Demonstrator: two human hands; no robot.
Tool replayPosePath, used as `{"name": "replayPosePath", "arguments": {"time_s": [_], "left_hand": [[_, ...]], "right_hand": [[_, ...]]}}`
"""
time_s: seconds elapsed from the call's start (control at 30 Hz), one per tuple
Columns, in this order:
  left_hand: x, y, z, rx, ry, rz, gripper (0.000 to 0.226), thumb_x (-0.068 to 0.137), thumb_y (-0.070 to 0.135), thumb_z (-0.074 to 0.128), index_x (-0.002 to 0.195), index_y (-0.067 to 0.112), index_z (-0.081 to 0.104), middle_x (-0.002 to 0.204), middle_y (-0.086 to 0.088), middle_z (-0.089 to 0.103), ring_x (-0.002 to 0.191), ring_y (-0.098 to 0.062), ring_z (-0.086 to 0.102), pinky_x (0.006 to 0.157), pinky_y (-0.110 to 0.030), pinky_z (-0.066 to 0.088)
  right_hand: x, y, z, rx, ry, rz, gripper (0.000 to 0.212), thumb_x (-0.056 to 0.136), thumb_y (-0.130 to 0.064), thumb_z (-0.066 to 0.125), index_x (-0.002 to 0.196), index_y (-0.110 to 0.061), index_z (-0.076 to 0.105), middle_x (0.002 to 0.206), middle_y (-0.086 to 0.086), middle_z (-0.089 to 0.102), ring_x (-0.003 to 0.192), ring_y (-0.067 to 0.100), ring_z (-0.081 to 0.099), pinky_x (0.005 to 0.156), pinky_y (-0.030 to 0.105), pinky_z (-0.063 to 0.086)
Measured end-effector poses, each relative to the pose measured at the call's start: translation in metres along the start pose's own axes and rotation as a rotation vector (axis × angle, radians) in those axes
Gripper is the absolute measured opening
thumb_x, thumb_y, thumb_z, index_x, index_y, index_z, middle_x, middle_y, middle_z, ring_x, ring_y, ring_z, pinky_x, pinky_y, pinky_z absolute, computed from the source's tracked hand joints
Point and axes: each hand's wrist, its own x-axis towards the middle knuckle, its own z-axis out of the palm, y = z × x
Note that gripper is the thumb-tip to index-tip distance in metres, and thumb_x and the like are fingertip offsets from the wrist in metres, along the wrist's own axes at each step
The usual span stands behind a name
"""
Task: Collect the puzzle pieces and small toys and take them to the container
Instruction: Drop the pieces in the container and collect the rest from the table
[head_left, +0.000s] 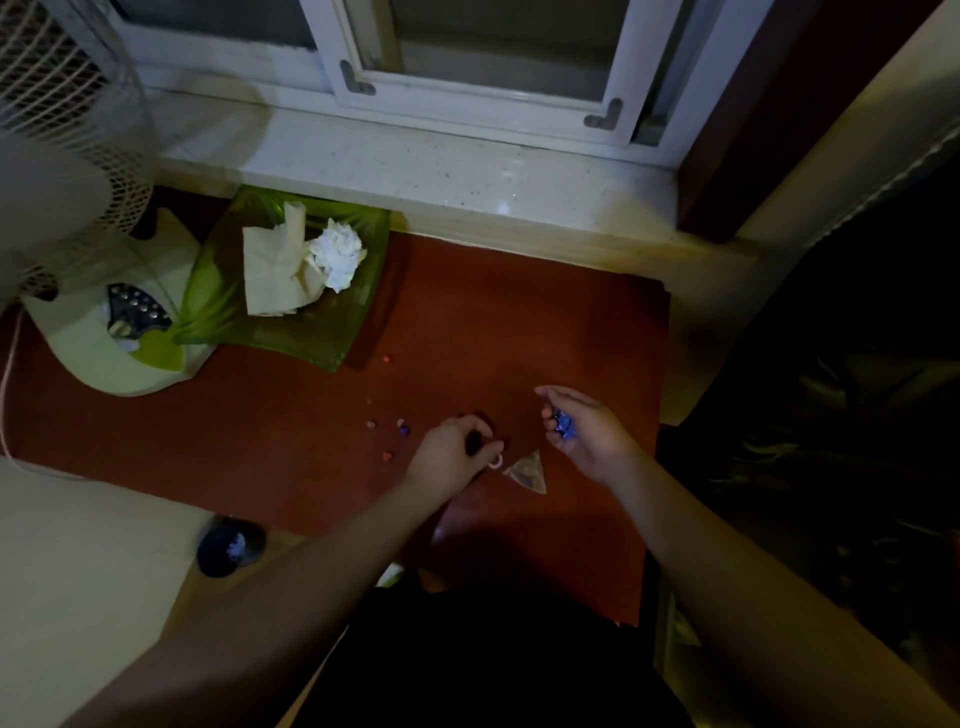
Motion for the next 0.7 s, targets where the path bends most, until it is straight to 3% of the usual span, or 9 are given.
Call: {"name": "replayPosePath", "arguments": {"time_s": [0.1,0.23,0.37,0.53,0.63,0.7], "left_hand": [[0.001,-0.007,0.008,0.158,-0.091,0.093,0.036,0.077,0.029,0.075,0.11,0.019,0.062,0.109,-0.004,0.054,0.097,-0.018,0.055,0.081,-0.024,0.039],[0.001,-0.014,0.014,0.243,-0.075,0.207,0.024,0.081,0.027,0.073,0.099,0.016,0.062,0.104,0.0,0.041,0.088,-0.016,0.052,0.082,-0.032,0.046],[-0.001,-0.017,0.018,0.274,-0.075,0.302,0.018,0.091,0.029,0.061,0.094,0.012,0.059,0.104,-0.005,0.044,0.08,-0.021,0.055,0.072,-0.032,0.046],[-0.004,-0.015,0.011,0.048,-0.012,0.221,0.013,0.088,0.014,0.059,0.082,0.014,0.047,0.08,0.0,0.049,0.07,-0.014,0.046,0.065,-0.025,0.031],[-0.008,-0.012,0.009,-0.087,-0.024,0.109,0.022,0.087,0.008,0.056,0.076,0.019,0.04,0.06,0.005,0.054,0.052,-0.007,0.05,0.055,-0.024,0.035],[-0.01,-0.002,0.01,-0.288,-0.1,0.031,0.023,0.09,0.001,0.048,0.078,0.017,0.036,0.063,0.005,0.062,0.05,-0.004,0.053,0.052,-0.021,0.039]], "right_hand": [[0.0,0.002,-0.002,-0.003,0.008,0.007,0.017,0.098,-0.012,0.05,0.104,-0.008,0.065,0.073,0.003,0.054,0.062,0.011,0.047,0.055,0.02,0.037],[0.0,0.003,-0.001,0.001,0.002,0.009,0.017,0.098,-0.011,0.05,0.106,-0.007,0.065,0.072,0.003,0.053,0.06,0.01,0.047,0.053,0.019,0.037],[-0.002,0.001,0.002,0.002,-0.002,0.007,0.018,0.098,-0.01,0.05,0.108,-0.005,0.064,0.072,0.003,0.053,0.06,0.01,0.046,0.05,0.017,0.037],[-0.002,0.002,0.004,0.024,-0.008,0.008,0.018,0.098,-0.009,0.049,0.106,-0.005,0.064,0.072,0.004,0.052,0.06,0.011,0.045,0.049,0.017,0.038],[-0.003,0.002,0.007,0.0,-0.006,0.003,0.017,0.098,-0.009,0.048,0.105,-0.006,0.064,0.071,0.004,0.051,0.06,0.01,0.044,0.051,0.019,0.037],[-0.003,0.003,0.009,0.002,0.005,0.005,0.017,0.098,-0.009,0.049,0.104,-0.006,0.064,0.071,0.004,0.051,0.06,0.01,0.044,0.052,0.019,0.036]]}}
